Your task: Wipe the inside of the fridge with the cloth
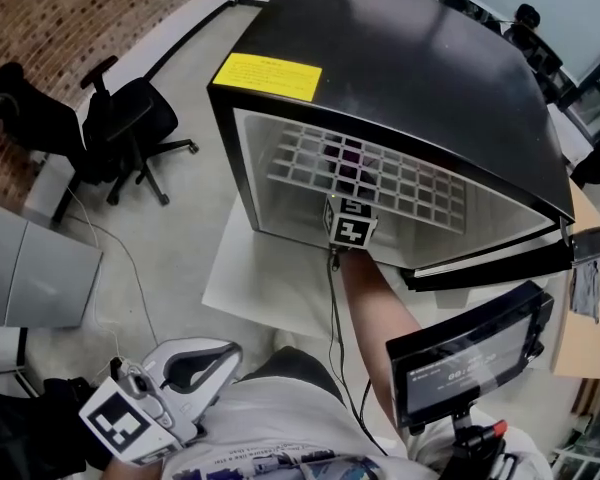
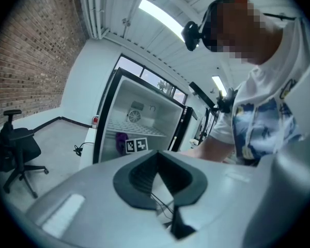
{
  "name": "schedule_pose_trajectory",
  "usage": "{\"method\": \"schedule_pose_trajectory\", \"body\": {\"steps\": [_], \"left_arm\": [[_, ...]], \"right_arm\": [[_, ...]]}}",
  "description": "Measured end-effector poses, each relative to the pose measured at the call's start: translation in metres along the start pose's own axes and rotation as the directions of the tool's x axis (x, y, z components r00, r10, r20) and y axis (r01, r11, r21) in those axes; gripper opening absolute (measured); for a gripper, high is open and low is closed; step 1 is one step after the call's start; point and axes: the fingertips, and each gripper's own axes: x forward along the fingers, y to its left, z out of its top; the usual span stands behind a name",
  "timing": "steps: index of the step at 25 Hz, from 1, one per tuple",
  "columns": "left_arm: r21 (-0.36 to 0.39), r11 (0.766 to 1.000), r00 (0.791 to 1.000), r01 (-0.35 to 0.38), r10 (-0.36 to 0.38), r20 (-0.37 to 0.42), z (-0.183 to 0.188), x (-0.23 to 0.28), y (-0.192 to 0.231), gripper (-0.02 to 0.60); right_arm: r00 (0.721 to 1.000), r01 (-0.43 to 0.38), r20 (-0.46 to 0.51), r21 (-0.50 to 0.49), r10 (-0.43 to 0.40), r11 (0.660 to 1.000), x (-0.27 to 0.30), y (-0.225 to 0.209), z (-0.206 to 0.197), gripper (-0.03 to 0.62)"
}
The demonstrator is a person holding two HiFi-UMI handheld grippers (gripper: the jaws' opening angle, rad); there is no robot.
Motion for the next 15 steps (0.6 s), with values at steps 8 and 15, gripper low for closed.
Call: {"method": "schedule_pose_trajectory", "body": {"steps": [8,15], "left_arm": [[-0.055,0.998,1.000,-0.030,0.031,0.007,0.003,-0.006,0.007,0.006],[-0.078,0.996,0.999,-0.042,0.043,0.010,0.004,-0.010,0.009,0.006]], "right_arm": [[0.994,-0.101,0.028,-0.005,0.101,0.995,0.014,0.034,0.011,0.078],[0.978,-0.195,0.079,-0.008,0.195,0.981,0.020,0.059,0.027,0.078]]}}
